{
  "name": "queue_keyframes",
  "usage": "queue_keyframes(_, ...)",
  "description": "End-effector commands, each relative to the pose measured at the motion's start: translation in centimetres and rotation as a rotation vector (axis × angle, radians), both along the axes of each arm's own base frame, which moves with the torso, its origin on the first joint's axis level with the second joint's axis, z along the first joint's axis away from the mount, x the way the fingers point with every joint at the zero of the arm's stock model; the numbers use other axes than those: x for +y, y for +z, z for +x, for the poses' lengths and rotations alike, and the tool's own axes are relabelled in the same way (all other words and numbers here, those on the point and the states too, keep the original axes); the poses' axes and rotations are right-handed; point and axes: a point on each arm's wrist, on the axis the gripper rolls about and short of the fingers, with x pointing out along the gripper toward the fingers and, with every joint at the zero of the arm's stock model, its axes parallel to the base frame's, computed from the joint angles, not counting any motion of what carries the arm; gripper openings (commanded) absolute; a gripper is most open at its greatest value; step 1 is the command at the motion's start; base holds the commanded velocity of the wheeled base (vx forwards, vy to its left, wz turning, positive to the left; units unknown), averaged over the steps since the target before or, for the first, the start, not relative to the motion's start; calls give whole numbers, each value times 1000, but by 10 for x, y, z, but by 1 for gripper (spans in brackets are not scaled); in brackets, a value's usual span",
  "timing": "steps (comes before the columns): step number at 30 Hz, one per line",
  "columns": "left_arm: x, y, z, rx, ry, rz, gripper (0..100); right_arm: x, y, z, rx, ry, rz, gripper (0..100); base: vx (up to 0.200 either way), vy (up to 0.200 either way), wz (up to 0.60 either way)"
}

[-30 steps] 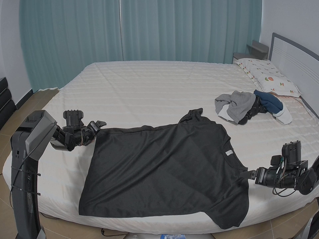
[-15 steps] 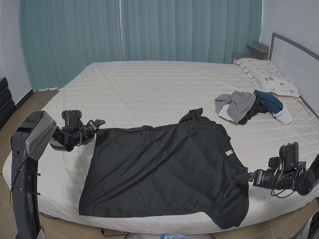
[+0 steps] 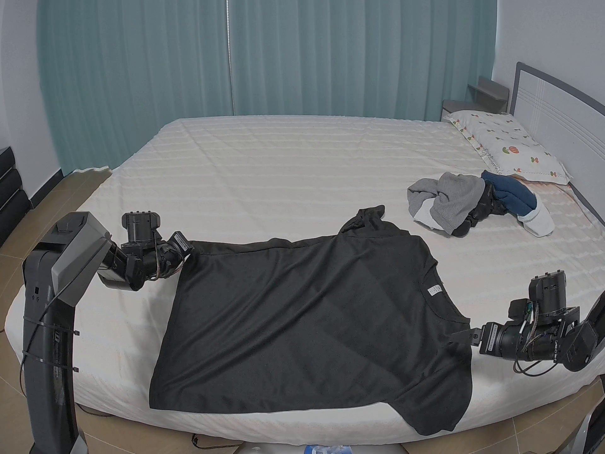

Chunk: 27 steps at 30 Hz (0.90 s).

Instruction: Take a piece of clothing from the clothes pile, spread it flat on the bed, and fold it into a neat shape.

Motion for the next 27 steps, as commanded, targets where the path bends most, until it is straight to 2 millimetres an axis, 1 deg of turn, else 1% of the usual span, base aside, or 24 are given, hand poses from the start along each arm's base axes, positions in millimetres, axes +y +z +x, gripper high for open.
queue_keyframes(1, 4, 0, 1, -3, 23, 6, 0, 0, 0, 0, -3, 0, 1, 100, 0, 0, 0)
queue_keyframes(4, 6, 3, 4, -17, 54, 14, 0, 0, 0, 0, 0, 2, 1, 100, 0, 0, 0)
queue_keyframes(8, 6, 3, 9, -51, 97, -23, 0, 0, -1, 0, 3, 1, -1, 100, 0, 0, 0)
queue_keyframes(13, 7, 1, 12, -60, 106, -25, 0, 0, -2, 0, 9, 2, -1, 100, 0, 0, 0)
queue_keyframes(20, 14, -5, 22, -79, 158, -6, 0, 6, -7, 0, 32, 25, -5, 100, 0, 0, 0)
queue_keyframes(27, 17, -6, 26, -93, 196, 7, 0, 7, -10, 1, 45, 27, -6, 100, 0, 0, 0)
